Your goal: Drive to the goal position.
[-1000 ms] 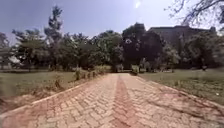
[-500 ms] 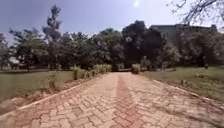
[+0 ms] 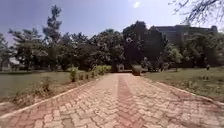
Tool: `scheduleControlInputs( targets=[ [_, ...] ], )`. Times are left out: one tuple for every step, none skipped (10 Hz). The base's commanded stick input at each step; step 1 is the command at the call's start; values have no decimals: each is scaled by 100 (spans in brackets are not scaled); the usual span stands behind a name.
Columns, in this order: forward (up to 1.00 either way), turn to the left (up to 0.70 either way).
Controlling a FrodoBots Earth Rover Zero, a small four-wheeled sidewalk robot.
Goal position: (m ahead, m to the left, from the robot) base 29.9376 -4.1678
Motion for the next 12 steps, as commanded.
scheduleControlInputs(
  targets=[
    [70,-35],
    [70,-35],
    [70,-35],
    [70,-35],
    [70,0],
    [70,0],
    [70,0],
    [70,0],
    [70,0],
    [70,0],
    [70,0],
    [70,0]
  ],
)
